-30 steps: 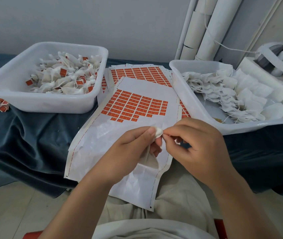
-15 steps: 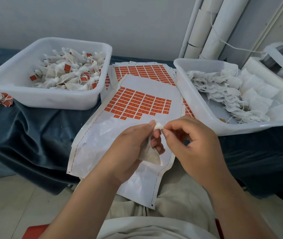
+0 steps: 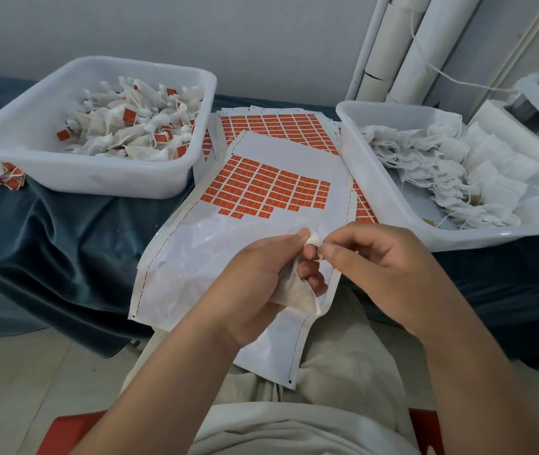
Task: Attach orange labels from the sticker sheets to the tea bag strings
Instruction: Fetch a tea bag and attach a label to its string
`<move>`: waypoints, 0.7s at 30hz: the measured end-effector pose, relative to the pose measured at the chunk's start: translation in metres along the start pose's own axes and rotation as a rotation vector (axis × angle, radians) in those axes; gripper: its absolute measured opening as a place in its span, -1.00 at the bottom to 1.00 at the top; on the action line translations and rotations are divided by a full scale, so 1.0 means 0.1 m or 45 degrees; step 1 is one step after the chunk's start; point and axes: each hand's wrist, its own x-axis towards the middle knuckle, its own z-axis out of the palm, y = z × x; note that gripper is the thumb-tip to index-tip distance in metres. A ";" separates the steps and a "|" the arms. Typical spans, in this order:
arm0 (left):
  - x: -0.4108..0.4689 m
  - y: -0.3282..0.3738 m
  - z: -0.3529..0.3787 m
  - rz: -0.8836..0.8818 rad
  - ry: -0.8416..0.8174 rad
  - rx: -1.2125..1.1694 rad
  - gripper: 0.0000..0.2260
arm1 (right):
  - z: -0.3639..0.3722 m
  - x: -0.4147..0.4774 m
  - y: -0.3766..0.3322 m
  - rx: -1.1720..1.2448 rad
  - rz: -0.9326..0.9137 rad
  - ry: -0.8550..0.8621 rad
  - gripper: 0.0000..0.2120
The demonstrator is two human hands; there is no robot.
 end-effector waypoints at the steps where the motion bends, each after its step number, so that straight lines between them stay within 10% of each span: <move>1: -0.01 0.01 0.00 0.005 -0.003 0.024 -0.62 | -0.01 -0.01 -0.02 -0.047 -0.023 0.024 -0.87; 21: -0.03 0.09 0.03 0.094 0.077 -0.020 -0.58 | 0.13 -0.03 -0.10 0.104 0.005 0.165 -0.81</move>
